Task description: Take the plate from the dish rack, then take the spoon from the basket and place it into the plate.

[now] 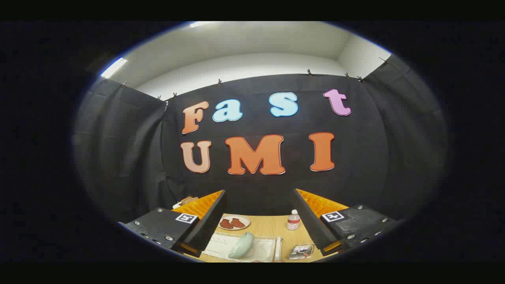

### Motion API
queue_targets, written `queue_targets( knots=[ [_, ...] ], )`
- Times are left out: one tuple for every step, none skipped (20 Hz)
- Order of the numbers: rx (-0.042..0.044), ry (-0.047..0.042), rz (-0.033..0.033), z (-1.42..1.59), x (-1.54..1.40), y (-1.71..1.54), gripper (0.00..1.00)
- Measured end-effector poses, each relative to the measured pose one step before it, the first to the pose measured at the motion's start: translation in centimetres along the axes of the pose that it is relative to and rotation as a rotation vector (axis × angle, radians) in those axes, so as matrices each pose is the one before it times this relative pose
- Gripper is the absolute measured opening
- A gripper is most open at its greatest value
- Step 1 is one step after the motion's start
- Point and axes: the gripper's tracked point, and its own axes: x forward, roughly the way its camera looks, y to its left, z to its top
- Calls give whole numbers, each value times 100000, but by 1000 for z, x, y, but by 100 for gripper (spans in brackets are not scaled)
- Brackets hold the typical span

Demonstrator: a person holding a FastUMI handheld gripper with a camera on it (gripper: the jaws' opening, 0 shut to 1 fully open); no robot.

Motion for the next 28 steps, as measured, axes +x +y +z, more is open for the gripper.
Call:
queue_targets(
  knots=[
    [-411, 812, 276, -143, 88, 204, 98],
    [-161, 672, 554, -175, 10, 248, 98],
    [-204, 437, 642, -120, -7, 283, 98],
    [-365, 371, 583, -185, 101, 262, 98],
    [-561, 555, 684, -174, 37, 226, 98],
    [-600, 888, 435, -274, 14, 199, 98],
    [-530, 1046, 613, -204, 80, 249, 98],
    [-673, 769, 521, -215, 7, 221, 99],
    [-711, 243, 493, 1, 62, 114, 99],
    [-820, 6, 205, -5, -59, 98, 99],
    [-688, 349, 342, -100, 84, 145, 99],
    [-234, 729, 534, -292, 14, 216, 99],
    [35, 1202, 840, -324, -7, 256, 98],
    [166, 1288, 1137, -440, 14, 320, 98],
    [199, 1288, 933, -274, 142, 322, 98],
    [-98, 1184, 747, -328, 7, 243, 99],
    [-288, 1109, 438, -239, 90, 103, 99],
    [-396, 1110, 369, -320, 209, 150, 99],
    [-143, 1055, 503, -262, 97, 145, 99],
    [-15, 1157, 602, -462, 3, 237, 99],
    [-123, 1308, 1017, -431, 55, 304, 99],
    [-188, 1830, 729, -481, 107, 157, 99],
    [143, 2423, 842, -559, 300, 96, 99],
    [664, 3449, 1270, -938, 148, 280, 99],
    [1910, 3336, 462, -931, 193, 19, 99],
    [2856, 2930, -205, -737, 290, -249, 99],
    [3184, 3282, 454, -663, 308, 31, 98],
    [2818, 3309, 984, -885, 338, 200, 98]
  ],
)
